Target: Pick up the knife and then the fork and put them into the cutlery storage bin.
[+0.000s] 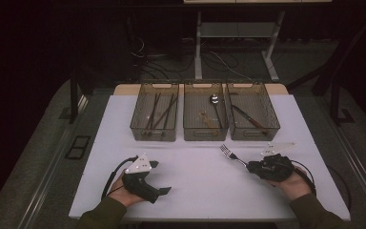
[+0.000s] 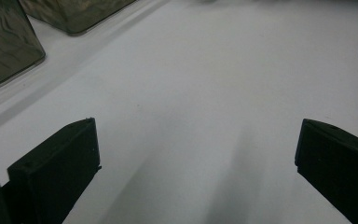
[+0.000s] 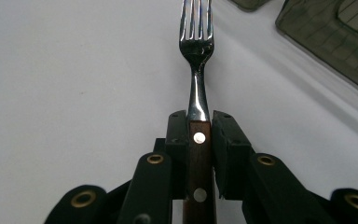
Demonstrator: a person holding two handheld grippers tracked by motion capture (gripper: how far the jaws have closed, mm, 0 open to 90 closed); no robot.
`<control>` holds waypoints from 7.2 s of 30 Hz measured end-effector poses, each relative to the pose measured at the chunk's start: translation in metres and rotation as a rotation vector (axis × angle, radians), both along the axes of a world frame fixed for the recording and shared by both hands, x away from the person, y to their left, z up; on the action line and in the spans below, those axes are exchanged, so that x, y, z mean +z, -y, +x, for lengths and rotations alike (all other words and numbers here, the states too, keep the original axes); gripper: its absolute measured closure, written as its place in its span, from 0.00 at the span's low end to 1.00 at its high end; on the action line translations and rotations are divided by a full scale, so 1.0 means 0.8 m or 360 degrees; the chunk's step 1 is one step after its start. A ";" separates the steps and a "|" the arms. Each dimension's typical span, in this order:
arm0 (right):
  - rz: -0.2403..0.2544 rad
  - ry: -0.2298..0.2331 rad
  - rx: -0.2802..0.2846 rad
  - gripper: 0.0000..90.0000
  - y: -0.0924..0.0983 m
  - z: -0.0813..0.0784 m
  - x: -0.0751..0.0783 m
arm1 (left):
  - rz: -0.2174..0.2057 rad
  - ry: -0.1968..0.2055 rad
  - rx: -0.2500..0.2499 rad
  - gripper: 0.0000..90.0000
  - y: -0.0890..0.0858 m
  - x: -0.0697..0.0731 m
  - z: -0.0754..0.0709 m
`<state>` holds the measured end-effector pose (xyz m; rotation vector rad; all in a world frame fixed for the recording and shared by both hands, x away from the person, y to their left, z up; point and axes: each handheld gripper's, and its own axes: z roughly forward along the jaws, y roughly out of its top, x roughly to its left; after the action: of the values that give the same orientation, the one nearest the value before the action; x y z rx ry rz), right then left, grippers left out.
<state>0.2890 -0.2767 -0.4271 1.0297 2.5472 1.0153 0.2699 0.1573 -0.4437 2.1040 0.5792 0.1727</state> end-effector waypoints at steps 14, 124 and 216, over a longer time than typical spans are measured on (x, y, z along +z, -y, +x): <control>0.0065 0.0018 0.0018 0.86 0.015 0.004 0.019 | -0.0004 -0.0002 0.0003 0.00 0.000 0.000 0.000; 0.0295 0.0120 -0.0510 0.22 0.054 0.192 0.066 | -0.0028 -0.0032 0.0022 0.00 -0.004 -0.002 0.012; 0.0251 0.0217 -0.0123 0.16 0.006 -0.042 -0.027 | 0.0013 -0.0013 0.0011 0.00 -0.002 -0.001 0.006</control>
<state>0.2557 -0.2818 -0.4489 1.0506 2.3310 1.2365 0.2745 0.1586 -0.4446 2.1120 0.5914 0.1707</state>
